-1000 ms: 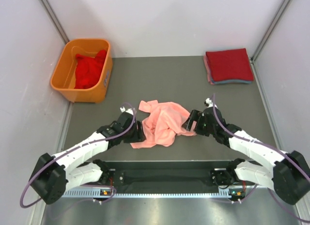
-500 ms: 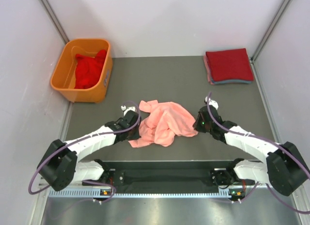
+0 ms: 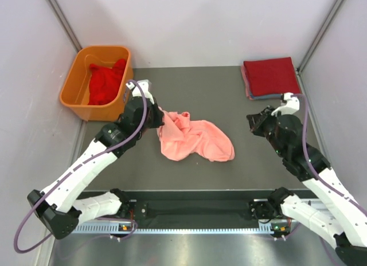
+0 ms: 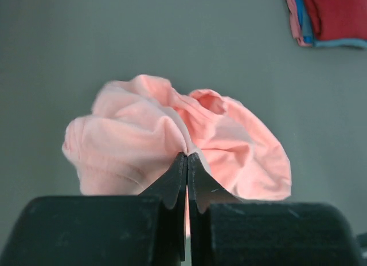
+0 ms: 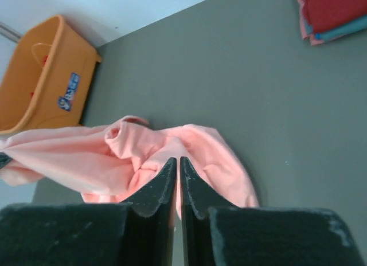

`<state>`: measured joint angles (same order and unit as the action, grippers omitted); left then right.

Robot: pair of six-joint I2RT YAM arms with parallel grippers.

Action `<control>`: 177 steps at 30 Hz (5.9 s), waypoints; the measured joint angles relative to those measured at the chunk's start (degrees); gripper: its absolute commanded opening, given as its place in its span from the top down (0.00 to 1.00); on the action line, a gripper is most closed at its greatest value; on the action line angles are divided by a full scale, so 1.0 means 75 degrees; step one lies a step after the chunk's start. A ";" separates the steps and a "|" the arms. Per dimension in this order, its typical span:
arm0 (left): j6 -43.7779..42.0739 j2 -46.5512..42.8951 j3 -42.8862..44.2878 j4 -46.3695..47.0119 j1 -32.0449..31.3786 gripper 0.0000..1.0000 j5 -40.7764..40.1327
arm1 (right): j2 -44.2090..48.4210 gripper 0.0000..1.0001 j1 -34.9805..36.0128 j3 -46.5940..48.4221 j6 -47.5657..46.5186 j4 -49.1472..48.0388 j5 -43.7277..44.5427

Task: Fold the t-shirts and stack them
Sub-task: Flatten the tshirt out

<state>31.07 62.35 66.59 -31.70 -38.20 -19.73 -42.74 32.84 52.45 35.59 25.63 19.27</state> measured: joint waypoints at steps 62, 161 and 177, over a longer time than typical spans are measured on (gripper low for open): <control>-0.1142 0.1268 0.3719 -0.1801 0.0353 1.00 -0.0207 | -0.0717 1.00 -0.0152 0.1979 -0.1207 0.2122 0.1553; 0.1192 0.2165 -0.3687 0.0423 0.0933 1.00 0.1594 | -0.2005 0.50 -0.0353 -0.0796 -0.0309 0.0239 -0.1338; 0.0079 0.3829 0.0105 0.0490 0.0991 0.97 0.0866 | -0.1964 0.50 -0.0341 -0.1195 -0.0198 0.0221 -0.1075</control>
<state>31.66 91.07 67.37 -28.03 -30.76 -13.23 -57.47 30.28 43.48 34.11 27.29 11.20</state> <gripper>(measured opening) 0.011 0.503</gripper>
